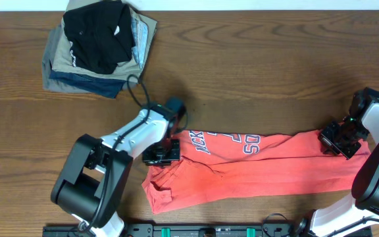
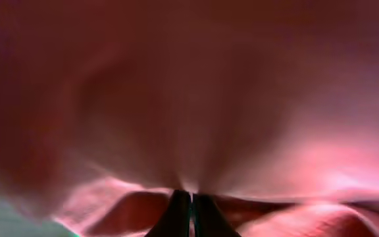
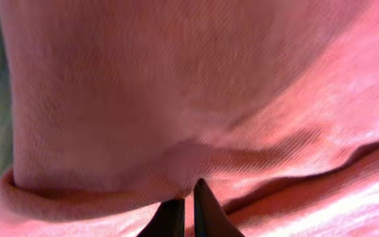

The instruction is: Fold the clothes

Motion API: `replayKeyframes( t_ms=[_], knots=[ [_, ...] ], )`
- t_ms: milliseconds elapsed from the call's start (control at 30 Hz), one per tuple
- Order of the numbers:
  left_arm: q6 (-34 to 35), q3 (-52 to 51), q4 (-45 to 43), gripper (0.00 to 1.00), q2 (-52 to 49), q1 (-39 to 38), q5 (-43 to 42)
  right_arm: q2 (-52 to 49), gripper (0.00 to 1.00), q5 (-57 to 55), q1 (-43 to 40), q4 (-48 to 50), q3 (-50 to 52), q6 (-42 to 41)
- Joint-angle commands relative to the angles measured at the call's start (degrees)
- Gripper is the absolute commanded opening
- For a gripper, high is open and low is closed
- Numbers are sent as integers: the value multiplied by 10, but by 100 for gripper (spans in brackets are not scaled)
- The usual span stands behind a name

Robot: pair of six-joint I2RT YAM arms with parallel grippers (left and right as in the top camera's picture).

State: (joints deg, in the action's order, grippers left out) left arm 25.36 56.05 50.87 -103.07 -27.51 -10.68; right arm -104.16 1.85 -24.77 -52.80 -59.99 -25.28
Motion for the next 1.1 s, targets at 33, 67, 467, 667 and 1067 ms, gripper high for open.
replayKeyframes(
  t_ms=[33, 67, 467, 667, 1067],
  knots=[
    [-13, -55, -49, 6, -11, 19, 5, 12, 10, -18, 3, 14, 1, -15],
    [-13, -65, -59, 6, -11, 21, 3, 12, 10, -18, 3, 17, 1, -15],
    [13, -78, -64, 6, -11, 103, 10, 12, 13, -49, 3, 22, 1, -25],
    [-31, -78, -64, 6, -11, 198, 10, 12, 17, -48, 3, 25, 1, -25],
    [-63, -40, -36, 6, -10, 321, 10, 12, 16, 49, 5, 36, -7, -11]
  ],
)
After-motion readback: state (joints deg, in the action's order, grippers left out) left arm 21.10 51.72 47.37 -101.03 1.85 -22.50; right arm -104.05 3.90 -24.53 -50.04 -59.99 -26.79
